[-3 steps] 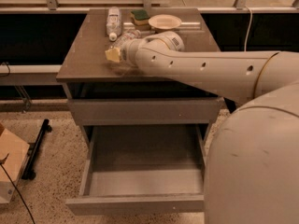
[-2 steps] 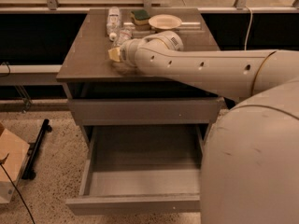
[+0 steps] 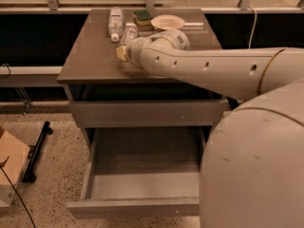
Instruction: Place water bottle into middle drawer
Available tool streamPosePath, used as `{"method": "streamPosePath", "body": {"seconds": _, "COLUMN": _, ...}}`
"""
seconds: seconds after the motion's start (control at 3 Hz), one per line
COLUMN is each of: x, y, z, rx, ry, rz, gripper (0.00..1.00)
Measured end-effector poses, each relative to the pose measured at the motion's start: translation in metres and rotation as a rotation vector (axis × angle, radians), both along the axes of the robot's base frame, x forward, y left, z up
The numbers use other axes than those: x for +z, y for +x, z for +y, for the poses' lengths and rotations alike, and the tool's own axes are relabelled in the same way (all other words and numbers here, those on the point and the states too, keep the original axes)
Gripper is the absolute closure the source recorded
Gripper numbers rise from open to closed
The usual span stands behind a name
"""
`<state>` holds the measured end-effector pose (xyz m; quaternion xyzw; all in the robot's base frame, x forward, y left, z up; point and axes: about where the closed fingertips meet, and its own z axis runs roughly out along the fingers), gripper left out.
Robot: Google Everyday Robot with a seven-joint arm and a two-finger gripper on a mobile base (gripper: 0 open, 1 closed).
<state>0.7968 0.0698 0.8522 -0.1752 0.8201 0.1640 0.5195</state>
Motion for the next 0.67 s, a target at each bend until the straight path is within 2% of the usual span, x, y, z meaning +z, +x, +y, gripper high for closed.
{"method": "streamPosePath", "body": {"seconds": 0.67, "x": 0.004, "y": -0.0029, "z": -0.004, "rx": -0.005, "ry": -0.007, "rz": -0.005, "gripper": 0.45}}
